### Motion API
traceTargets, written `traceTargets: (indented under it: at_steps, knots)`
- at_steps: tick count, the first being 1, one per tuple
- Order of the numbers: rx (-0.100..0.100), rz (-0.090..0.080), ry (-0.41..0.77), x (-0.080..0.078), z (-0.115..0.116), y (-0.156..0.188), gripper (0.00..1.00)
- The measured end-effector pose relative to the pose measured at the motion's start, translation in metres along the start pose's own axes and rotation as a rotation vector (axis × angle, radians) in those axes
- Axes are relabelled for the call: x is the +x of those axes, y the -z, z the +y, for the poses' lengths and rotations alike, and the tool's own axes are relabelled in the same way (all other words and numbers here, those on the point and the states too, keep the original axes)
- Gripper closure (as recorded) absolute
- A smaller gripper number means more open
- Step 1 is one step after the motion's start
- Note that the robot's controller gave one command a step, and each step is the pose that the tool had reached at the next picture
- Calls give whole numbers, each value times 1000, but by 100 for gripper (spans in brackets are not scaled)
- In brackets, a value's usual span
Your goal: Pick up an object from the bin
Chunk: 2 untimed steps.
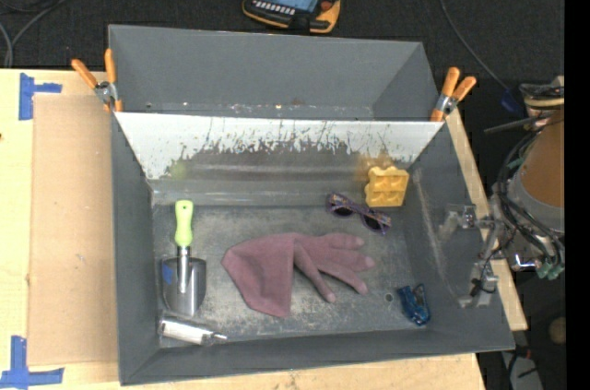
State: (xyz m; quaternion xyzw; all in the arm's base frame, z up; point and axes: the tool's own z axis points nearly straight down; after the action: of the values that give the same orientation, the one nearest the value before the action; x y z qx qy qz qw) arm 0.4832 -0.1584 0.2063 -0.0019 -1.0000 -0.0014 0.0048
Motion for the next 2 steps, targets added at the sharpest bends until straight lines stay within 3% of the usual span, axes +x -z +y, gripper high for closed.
traceTargets:
  at_steps: [1, 2]
  knots:
    - [2, -8, 7, -2, 1, 4, 0]
    - [3, -6, 726, -5, 17, -95, 0]
